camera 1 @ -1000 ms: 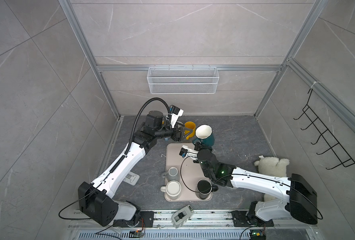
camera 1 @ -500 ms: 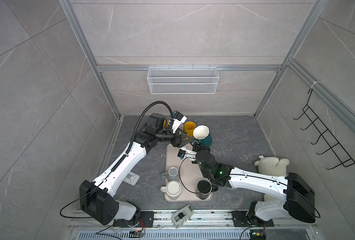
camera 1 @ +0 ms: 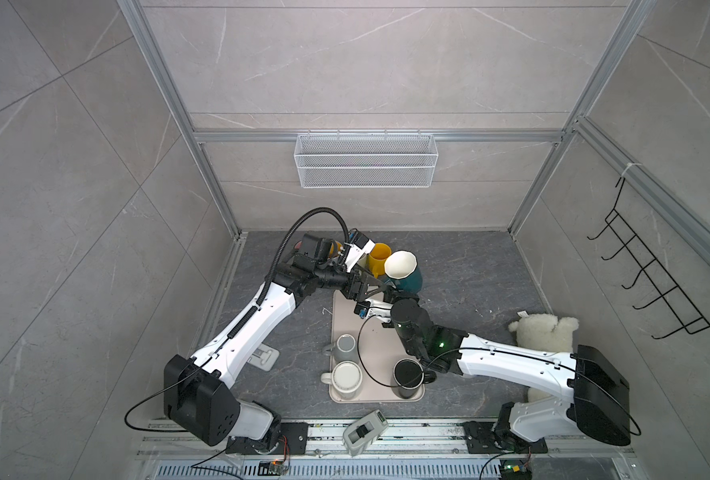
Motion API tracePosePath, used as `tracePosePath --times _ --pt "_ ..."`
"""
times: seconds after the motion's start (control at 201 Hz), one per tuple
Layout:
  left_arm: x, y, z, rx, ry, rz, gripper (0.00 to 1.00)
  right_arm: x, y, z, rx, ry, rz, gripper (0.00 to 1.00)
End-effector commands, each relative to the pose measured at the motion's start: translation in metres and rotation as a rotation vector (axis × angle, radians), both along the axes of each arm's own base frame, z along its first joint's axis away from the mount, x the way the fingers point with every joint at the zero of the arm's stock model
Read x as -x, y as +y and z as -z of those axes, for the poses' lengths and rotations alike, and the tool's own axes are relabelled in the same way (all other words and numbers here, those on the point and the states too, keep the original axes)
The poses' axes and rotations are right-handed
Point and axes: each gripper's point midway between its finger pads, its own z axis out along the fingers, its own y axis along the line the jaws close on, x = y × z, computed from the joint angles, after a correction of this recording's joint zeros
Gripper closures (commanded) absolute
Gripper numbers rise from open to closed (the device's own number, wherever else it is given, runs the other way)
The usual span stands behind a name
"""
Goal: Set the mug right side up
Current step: 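Grasp the green mug's handle with the left gripper beside the right gripper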
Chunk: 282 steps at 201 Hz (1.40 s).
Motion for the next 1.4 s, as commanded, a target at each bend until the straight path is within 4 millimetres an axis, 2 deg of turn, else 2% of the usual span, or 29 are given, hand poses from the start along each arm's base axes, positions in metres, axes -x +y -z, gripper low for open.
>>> tracePosePath --times 0.0,0.413,0.772,0.906,1.1,1.399 --pt "0.003 -0.005 -0.002 0.018 0.024 0.036 0.33 -0.002 0.009 -0.043 -0.129 -0.067 0.003 1.0" --pt "-0.002 -0.014 0.01 0.014 0.073 0.039 0.38 0.0 0.018 -0.049 -0.153 -0.073 -0.013 1.0" --pt "-0.001 -0.018 0.018 0.003 0.106 0.044 0.49 0.002 0.02 -0.056 -0.171 -0.088 -0.019 1.0" --pt "0.0 -0.02 0.019 0.001 0.111 0.046 0.64 0.001 0.021 -0.057 -0.172 -0.092 -0.021 1.0" --pt "0.002 -0.021 0.019 0.006 0.119 0.056 1.0 0.0 0.021 -0.06 -0.189 -0.102 -0.011 1.0" --pt "-0.009 -0.017 0.018 0.0 0.09 -0.03 1.0 -0.001 0.012 -0.06 -0.229 -0.102 0.037 1.0"
